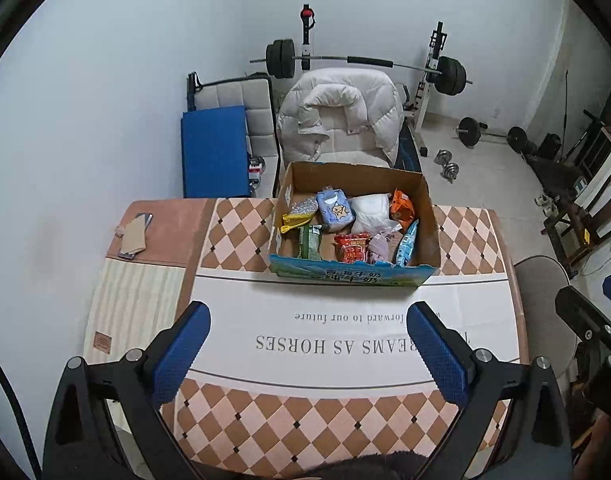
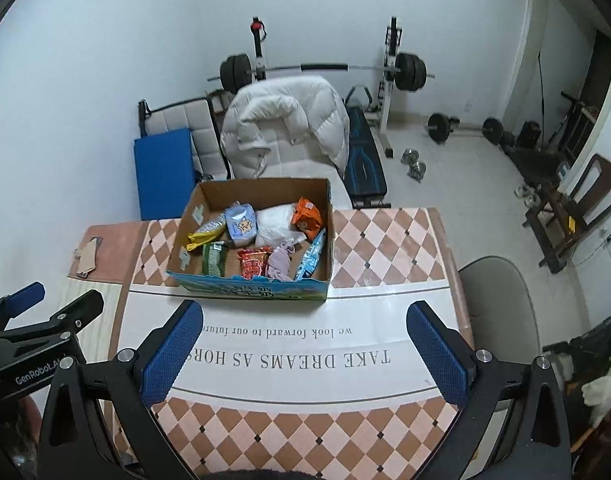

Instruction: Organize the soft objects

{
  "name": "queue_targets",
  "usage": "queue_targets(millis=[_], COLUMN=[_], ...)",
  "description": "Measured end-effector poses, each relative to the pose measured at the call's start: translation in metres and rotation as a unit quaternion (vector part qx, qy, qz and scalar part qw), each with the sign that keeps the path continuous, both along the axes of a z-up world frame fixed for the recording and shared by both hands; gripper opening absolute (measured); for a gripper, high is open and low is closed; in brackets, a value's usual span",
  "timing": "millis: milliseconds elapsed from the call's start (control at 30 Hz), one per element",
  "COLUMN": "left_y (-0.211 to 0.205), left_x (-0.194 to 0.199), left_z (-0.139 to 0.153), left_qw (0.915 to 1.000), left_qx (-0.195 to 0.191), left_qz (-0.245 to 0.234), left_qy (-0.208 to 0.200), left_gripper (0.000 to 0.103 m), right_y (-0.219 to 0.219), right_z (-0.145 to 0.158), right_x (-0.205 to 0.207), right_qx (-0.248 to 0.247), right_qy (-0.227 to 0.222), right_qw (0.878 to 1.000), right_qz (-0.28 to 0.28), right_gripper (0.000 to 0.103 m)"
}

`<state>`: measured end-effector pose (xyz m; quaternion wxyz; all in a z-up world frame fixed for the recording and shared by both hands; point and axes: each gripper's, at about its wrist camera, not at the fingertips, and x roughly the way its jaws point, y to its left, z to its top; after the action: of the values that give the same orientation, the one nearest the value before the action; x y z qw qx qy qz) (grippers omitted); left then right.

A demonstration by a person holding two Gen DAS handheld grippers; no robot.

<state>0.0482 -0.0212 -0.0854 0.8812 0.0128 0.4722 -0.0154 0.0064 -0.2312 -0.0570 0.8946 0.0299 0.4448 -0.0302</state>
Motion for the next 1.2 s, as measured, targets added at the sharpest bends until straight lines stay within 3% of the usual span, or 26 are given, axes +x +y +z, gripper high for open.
queue_targets(millis=[300, 700, 900, 1200], left_y=[-0.001, -0.002, -0.002, -0.009], left_x=[-0.047, -0.063, -0.057, -0.035], left_z=[0.03, 0.038, 0.034, 0.019], left_qw=[0.9996, 0.9992, 0.9989, 0.9985], left_qx=[0.002, -0.008, -0.006, 0.017], left_qz=[-0.015, -0.017, 0.001, 0.007], left_qy=[-0.024, -0.036, -0.047, -0.05], left_gripper=[0.101, 0.101, 0.101, 0.103], right_y=[0.015, 0.017, 0.011, -0.004], right_z=[0.036, 0.054, 0.053, 0.037], right_x=[-0.058, -0.091, -0.086, -0.047], right_qx=[-0.016, -0.02, -0.027, -0.038], right_qy=[-0.033, -0.039, -0.043, -0.035], right_qw=[0.999, 0.999, 0.999, 0.999], right_qz=[0.008, 0.004, -0.005, -0.017], right_gripper=[0.103, 0.103, 0.103, 0.103])
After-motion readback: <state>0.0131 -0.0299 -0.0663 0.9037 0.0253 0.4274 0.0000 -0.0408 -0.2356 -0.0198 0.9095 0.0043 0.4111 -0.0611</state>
